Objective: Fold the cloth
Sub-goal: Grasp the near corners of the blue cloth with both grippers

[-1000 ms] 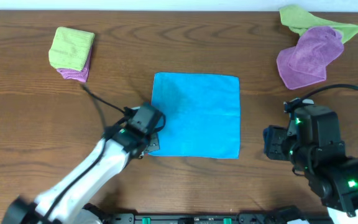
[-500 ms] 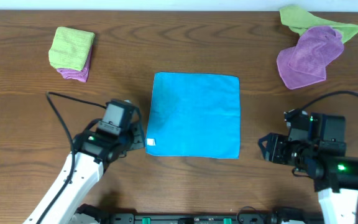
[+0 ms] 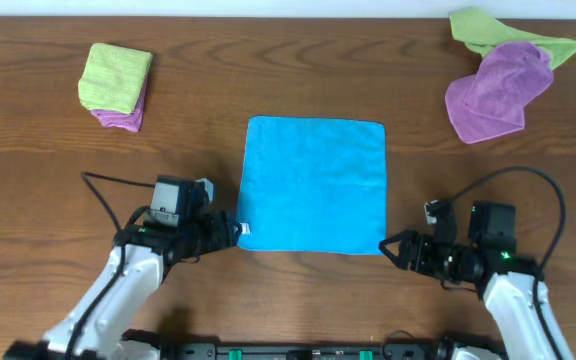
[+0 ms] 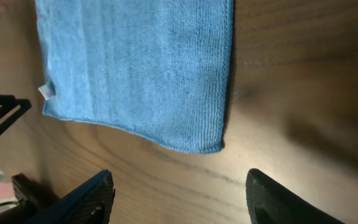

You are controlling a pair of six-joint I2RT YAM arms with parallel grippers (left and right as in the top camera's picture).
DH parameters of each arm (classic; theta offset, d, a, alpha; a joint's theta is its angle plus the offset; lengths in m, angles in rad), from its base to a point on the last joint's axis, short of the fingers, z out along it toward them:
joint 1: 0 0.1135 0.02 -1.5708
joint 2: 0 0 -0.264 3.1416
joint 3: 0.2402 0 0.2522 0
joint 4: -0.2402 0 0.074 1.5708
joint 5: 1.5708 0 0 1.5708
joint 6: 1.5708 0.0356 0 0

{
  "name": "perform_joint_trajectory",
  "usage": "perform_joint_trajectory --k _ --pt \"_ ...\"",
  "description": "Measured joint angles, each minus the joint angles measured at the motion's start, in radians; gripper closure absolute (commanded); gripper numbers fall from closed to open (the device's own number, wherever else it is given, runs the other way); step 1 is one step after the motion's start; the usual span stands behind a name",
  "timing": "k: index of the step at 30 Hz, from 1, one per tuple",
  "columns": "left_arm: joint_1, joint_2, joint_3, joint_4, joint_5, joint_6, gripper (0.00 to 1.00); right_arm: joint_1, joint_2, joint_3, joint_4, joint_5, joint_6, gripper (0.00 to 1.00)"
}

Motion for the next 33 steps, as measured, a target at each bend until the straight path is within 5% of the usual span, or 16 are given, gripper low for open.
perform_joint_trajectory --k 21,25,29,33 --pt "0.008 0.221 0.038 0.156 0.210 0.000 0.40 0.017 0.383 0.026 0.291 -0.192 0.049 0.37" --pt "0.008 0.225 0.037 0.121 0.228 -0.003 0.56 0.030 0.410 0.027 0.314 -0.202 0.066 0.53" --pt "0.007 0.241 0.027 0.105 0.220 -0.003 0.92 0.035 0.422 0.023 0.320 -0.163 0.096 0.80" --pt "0.007 0.249 0.017 0.106 0.217 -0.004 0.94 0.037 0.431 0.013 0.316 -0.128 0.116 0.98"
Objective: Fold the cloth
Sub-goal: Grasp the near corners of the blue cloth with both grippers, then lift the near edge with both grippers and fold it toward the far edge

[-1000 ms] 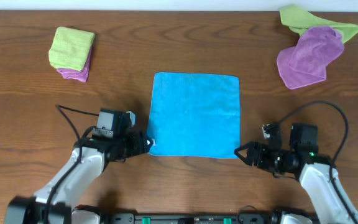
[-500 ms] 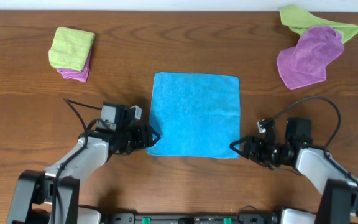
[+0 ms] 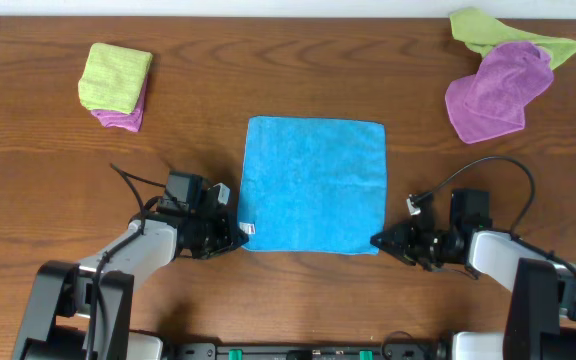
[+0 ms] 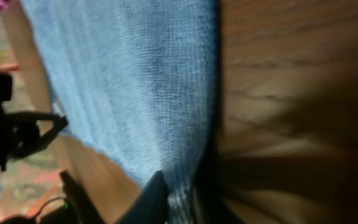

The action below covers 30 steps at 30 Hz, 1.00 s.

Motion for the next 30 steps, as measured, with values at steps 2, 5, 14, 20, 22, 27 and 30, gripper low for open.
perform_joint_trajectory --k 2,5,14,20,22,27,30 --pt "0.000 0.000 -0.002 0.013 0.001 0.000 0.94 0.000 0.001 0.000 -0.001 0.000 0.008 0.98" --pt "-0.001 0.003 -0.003 0.030 0.004 -0.001 0.94 0.001 0.001 0.000 -0.002 -0.006 0.010 0.98" --pt "-0.001 -0.005 0.063 -0.019 0.067 -0.003 0.94 0.001 -0.083 0.092 -0.191 -0.001 0.011 0.98" --pt "-0.002 -0.134 0.168 -0.057 0.083 -0.010 0.94 0.001 -0.217 0.193 -0.294 0.021 0.009 0.99" --pt "-0.002 -0.180 0.192 -0.053 0.055 -0.021 0.94 0.001 -0.239 0.206 -0.290 0.025 0.014 0.98" --pt "-0.002 -0.180 0.206 0.034 -0.021 -0.046 0.94 0.025 -0.249 0.214 -0.179 0.076 0.072 0.98" --pt "-0.002 -0.124 0.208 0.129 -0.038 -0.065 0.94 0.058 -0.247 0.216 -0.091 0.110 0.118 0.98"
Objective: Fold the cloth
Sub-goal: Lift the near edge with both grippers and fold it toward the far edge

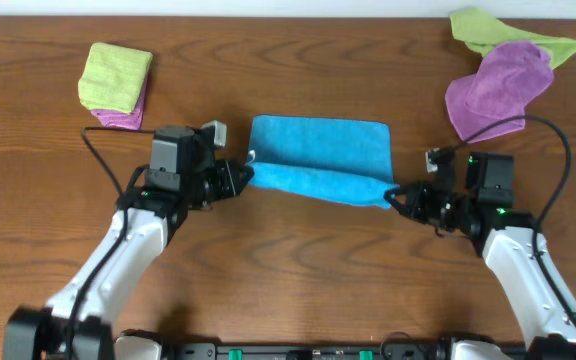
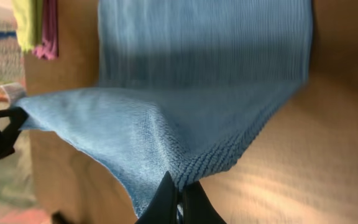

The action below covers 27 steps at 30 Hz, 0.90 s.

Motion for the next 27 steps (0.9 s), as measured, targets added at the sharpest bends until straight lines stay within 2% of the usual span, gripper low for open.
perform_joint_trajectory --k 4,8,17,23,27 --pt "0.000 0.110 0.017 0.068 -0.013 -0.015 0.94 0.026 0.021 0.000 0.122 0.064 0.075 0.98" --pt "0.000 0.227 0.106 0.077 -0.019 -0.018 0.94 0.027 0.097 0.031 0.187 0.092 0.117 0.99" --pt "0.003 0.455 0.389 0.062 -0.070 -0.010 0.94 0.027 0.370 0.272 0.241 0.113 0.145 0.98" --pt "0.025 0.549 0.546 -0.074 -0.089 0.002 0.94 0.030 0.500 0.446 0.187 0.102 0.152 0.99" --pt "0.030 0.549 0.587 -0.231 -0.090 0.049 0.94 0.033 0.522 0.462 0.063 0.089 0.145 0.98"
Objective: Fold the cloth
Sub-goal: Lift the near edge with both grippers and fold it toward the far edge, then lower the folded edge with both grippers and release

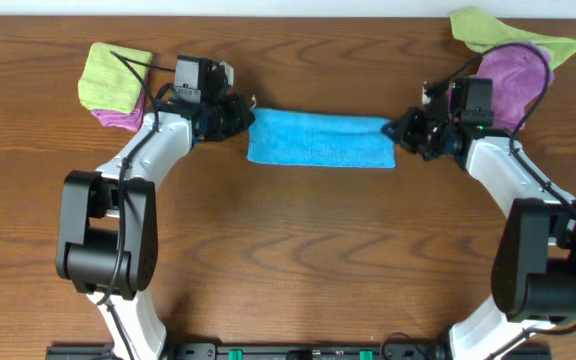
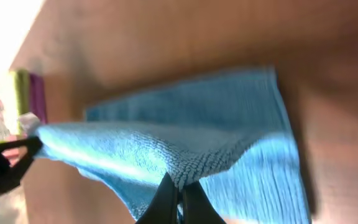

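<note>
The blue cloth (image 1: 318,140) lies doubled over as a narrow strip at the far middle of the table. My left gripper (image 1: 240,117) is at the strip's left far corner, shut on the cloth's upper layer. At the right far corner my right gripper (image 1: 396,130) is shut on the cloth too. In the right wrist view the pinched corner of the blue cloth (image 2: 185,155) rises from my right gripper (image 2: 179,190) over the lower layer, with the left gripper's dark fingers (image 2: 5,163) at the far end.
A folded green and purple stack (image 1: 115,85) sits at the far left, close behind my left arm. Crumpled purple (image 1: 493,90) and green (image 1: 508,35) cloths lie at the far right, just behind my right arm.
Both grippers have moved from mid-table to the far edge of the cloth with the near corners in them. The lifted half now lies over the far half, making a narrow strip.
The cloth lay flat and square with both grippers open by its near corners. Then each gripper was at a near corner, low on the table. Later both held the near edge lifted over the cloth's middle. Now that edge is at the far edge.
</note>
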You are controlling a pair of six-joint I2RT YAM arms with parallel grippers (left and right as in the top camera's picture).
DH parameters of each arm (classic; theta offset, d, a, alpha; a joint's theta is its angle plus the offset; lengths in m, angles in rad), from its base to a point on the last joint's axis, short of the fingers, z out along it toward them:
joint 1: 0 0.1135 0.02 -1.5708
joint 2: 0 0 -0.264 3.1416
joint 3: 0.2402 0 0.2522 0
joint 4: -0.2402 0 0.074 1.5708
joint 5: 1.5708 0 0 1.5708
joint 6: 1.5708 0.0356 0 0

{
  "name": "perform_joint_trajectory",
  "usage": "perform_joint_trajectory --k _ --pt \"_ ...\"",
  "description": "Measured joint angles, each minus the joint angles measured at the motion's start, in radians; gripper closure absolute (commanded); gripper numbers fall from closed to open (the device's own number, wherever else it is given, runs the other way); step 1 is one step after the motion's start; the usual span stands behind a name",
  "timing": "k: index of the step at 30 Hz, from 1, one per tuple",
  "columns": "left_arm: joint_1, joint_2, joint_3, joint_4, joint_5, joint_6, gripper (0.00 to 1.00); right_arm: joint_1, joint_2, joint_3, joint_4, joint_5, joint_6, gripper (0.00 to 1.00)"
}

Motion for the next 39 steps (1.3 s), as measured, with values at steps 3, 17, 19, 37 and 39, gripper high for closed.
perform_joint_trajectory --k 3,17,19,37,39 --pt "0.000 0.000 0.001 -0.100 -0.001 0.045 0.94 0.001 0.001 0.000 -0.077 -0.002 -0.023 0.98" --pt "0.000 0.000 0.001 -0.117 0.001 0.108 0.24 0.010 0.001 0.000 -0.106 0.064 -0.058 0.49" --pt "0.000 0.000 0.001 -0.114 0.021 0.106 0.36 0.010 0.001 0.001 -0.096 0.065 -0.063 0.99" --pt "-0.125 0.000 0.002 -0.027 -0.288 0.132 0.94 0.165 0.001 0.077 -0.066 0.327 -0.063 0.99" --pt "-0.148 0.000 0.002 0.006 -0.345 0.133 0.94 0.179 0.002 0.077 -0.077 0.385 -0.062 0.98"
